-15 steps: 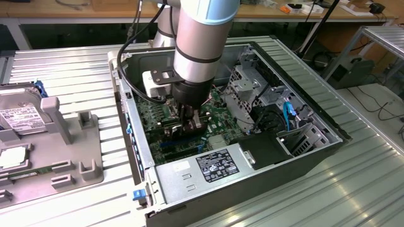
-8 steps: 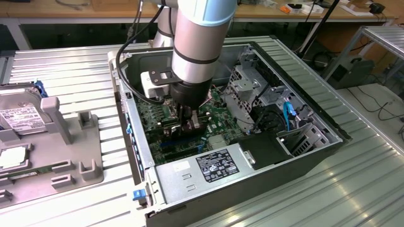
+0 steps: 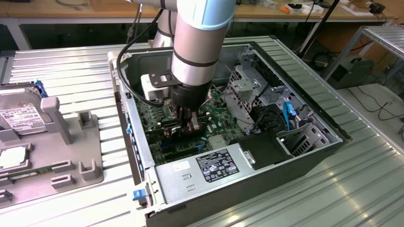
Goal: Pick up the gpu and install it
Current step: 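Insert the gpu into the slot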
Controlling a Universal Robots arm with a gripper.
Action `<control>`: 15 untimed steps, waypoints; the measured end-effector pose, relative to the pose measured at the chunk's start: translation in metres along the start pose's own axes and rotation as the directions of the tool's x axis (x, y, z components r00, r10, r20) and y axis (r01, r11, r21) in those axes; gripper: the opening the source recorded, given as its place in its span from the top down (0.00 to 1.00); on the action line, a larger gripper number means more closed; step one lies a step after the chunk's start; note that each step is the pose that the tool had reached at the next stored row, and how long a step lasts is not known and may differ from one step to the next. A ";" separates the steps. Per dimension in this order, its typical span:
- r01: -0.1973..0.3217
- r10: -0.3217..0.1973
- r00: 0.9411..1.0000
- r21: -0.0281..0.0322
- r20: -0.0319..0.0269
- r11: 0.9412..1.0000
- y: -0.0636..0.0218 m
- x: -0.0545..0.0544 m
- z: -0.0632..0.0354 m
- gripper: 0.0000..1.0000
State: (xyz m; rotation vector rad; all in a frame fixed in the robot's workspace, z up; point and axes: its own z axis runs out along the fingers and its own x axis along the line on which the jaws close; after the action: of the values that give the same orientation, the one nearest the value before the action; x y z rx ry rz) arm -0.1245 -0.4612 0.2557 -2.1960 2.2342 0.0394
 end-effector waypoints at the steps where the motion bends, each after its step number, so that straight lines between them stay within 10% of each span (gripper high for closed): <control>1: 0.000 0.000 1.000 0.000 0.000 1.000 0.0001 0.000 0.0003 0.73; 15: 0.000 0.000 1.000 0.000 0.000 1.000 0.0009 0.000 0.0017 0.73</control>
State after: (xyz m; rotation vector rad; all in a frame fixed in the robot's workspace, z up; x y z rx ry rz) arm -0.1254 -0.4612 0.2540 -2.1956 2.2341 0.0394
